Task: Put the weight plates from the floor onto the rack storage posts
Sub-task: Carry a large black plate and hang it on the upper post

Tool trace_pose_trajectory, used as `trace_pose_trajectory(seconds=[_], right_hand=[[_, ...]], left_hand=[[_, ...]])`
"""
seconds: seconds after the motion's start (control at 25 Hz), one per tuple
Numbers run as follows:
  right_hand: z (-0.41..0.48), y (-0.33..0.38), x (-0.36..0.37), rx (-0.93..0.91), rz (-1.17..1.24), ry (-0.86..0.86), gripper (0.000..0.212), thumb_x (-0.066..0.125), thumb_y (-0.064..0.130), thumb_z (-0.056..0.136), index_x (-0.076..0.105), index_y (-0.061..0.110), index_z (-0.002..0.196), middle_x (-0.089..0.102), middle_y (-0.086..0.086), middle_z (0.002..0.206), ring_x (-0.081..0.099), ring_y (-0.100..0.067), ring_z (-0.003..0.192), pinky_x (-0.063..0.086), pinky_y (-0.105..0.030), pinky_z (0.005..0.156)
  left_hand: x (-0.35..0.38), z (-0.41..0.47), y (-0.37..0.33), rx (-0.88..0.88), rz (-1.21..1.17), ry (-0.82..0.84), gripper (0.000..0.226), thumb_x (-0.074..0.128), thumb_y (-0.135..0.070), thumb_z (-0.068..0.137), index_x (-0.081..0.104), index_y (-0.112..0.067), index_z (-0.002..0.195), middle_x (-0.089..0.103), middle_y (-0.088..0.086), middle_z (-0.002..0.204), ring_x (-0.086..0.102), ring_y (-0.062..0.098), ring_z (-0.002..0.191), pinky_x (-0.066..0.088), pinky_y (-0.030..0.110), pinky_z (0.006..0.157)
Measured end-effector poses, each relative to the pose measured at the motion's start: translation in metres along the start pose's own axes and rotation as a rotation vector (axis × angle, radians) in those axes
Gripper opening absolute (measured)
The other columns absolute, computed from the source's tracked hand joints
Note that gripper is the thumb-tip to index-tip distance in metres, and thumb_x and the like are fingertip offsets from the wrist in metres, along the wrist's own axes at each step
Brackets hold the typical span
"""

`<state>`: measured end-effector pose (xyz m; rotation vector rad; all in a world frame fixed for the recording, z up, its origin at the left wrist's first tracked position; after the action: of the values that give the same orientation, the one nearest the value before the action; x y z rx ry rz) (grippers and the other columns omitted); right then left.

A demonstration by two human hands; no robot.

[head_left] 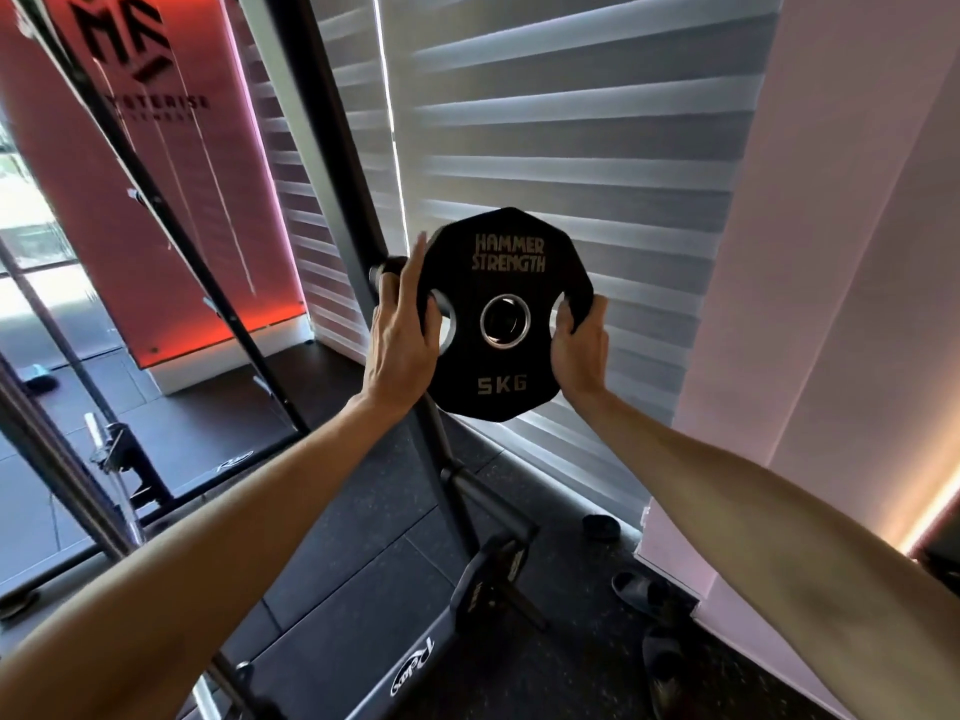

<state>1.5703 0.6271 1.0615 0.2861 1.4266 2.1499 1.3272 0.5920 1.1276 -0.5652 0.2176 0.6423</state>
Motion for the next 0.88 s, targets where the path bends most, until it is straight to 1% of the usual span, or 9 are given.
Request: trace_pose_trajectory(seconds=[0.04, 0.12, 0.28, 0.36, 0.44, 0.56, 0.76, 0.84, 0.88], right_hand=[[0.000, 0.000, 0.001, -0.006, 0.001, 0.005, 0.030, 0.041, 0.026, 0.105, 0.042, 0.005, 0.126, 0.062, -0.016, 0.116, 0.062, -0.029, 0.099, 0.040, -0.025, 0.075], [0.000, 0.000, 0.003, -0.008, 0.011, 0.011, 0.031, 0.041, 0.026, 0.105, 0.041, 0.005, 0.127, 0.062, -0.017, 0.119, 0.063, -0.032, 0.104, 0.042, -0.027, 0.077], [0.004, -0.002, 0.005, 0.005, 0.015, 0.032, 0.030, 0.040, 0.025, 0.105, 0.040, 0.005, 0.128, 0.061, -0.017, 0.120, 0.063, -0.032, 0.105, 0.042, -0.029, 0.077], [0.007, -0.005, 0.009, 0.002, 0.023, 0.059, 0.030, 0.040, 0.025, 0.105, 0.039, 0.006, 0.128, 0.061, -0.018, 0.120, 0.063, -0.033, 0.105, 0.044, -0.028, 0.075], [0.011, -0.009, 0.014, 0.011, 0.024, 0.091, 0.030, 0.040, 0.025, 0.105, 0.038, 0.006, 0.129, 0.061, -0.018, 0.121, 0.063, -0.033, 0.107, 0.045, -0.027, 0.074], [0.017, -0.015, 0.024, 0.012, 0.066, 0.146, 0.030, 0.039, 0.024, 0.106, 0.037, 0.006, 0.129, 0.060, -0.017, 0.124, 0.062, -0.032, 0.108, 0.046, -0.029, 0.080], [0.032, -0.023, 0.039, -0.079, 0.144, 0.222, 0.027, 0.040, 0.024, 0.105, 0.038, 0.007, 0.127, 0.063, -0.018, 0.120, 0.065, -0.036, 0.104, 0.049, -0.030, 0.077], [0.037, -0.024, 0.043, -0.108, 0.164, 0.260, 0.028, 0.041, 0.025, 0.104, 0.037, 0.009, 0.126, 0.063, -0.018, 0.120, 0.065, -0.037, 0.103, 0.053, -0.034, 0.078], [0.039, -0.023, 0.045, -0.125, 0.173, 0.275, 0.029, 0.041, 0.026, 0.104, 0.037, 0.009, 0.127, 0.063, -0.017, 0.121, 0.065, -0.036, 0.105, 0.055, -0.038, 0.082]], left_hand=[[0.001, 0.000, -0.002, 0.025, 0.019, 0.006, 0.062, 0.042, -0.013, 0.099, 0.021, -0.034, 0.154, 0.046, 0.006, 0.120, 0.055, 0.023, 0.102, 0.048, 0.039, 0.090], [-0.001, -0.001, -0.003, 0.047, 0.031, -0.006, 0.062, 0.042, -0.011, 0.099, 0.024, -0.034, 0.153, 0.046, 0.007, 0.118, 0.055, 0.022, 0.100, 0.051, 0.038, 0.088], [0.000, -0.003, -0.003, 0.082, 0.056, -0.007, 0.061, 0.042, -0.014, 0.099, 0.023, -0.035, 0.152, 0.046, 0.009, 0.122, 0.056, 0.028, 0.103, 0.052, 0.050, 0.090], [0.000, -0.003, -0.003, 0.079, 0.079, 0.002, 0.062, 0.041, -0.015, 0.098, 0.021, -0.037, 0.152, 0.046, 0.009, 0.125, 0.057, 0.032, 0.103, 0.052, 0.052, 0.088], [0.001, -0.004, -0.004, 0.073, 0.103, -0.009, 0.062, 0.042, -0.016, 0.097, 0.021, -0.036, 0.152, 0.047, 0.009, 0.126, 0.057, 0.031, 0.104, 0.053, 0.052, 0.088], [0.001, -0.007, -0.011, 0.090, 0.157, -0.022, 0.061, 0.044, -0.015, 0.096, 0.025, -0.031, 0.152, 0.048, 0.009, 0.127, 0.056, 0.028, 0.107, 0.053, 0.049, 0.089], [0.001, -0.017, -0.015, 0.062, 0.258, -0.097, 0.055, 0.044, -0.017, 0.099, 0.028, -0.027, 0.151, 0.051, 0.009, 0.128, 0.057, 0.026, 0.111, 0.053, 0.044, 0.091], [0.002, -0.022, -0.017, 0.057, 0.302, -0.129, 0.055, 0.044, -0.018, 0.100, 0.026, -0.028, 0.151, 0.052, 0.007, 0.128, 0.057, 0.023, 0.112, 0.053, 0.043, 0.092], [0.000, -0.023, -0.016, 0.044, 0.321, -0.147, 0.056, 0.045, -0.017, 0.100, 0.025, -0.029, 0.150, 0.052, 0.007, 0.127, 0.057, 0.021, 0.112, 0.053, 0.042, 0.092]])
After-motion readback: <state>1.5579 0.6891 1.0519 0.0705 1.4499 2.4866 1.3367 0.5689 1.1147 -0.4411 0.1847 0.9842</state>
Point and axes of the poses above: each hand's wrist, its own z-axis towards the middle knuckle, its own x-axis out of the palm, y = z × x, the point moved 10 cm from there along z, towards the middle knuckle
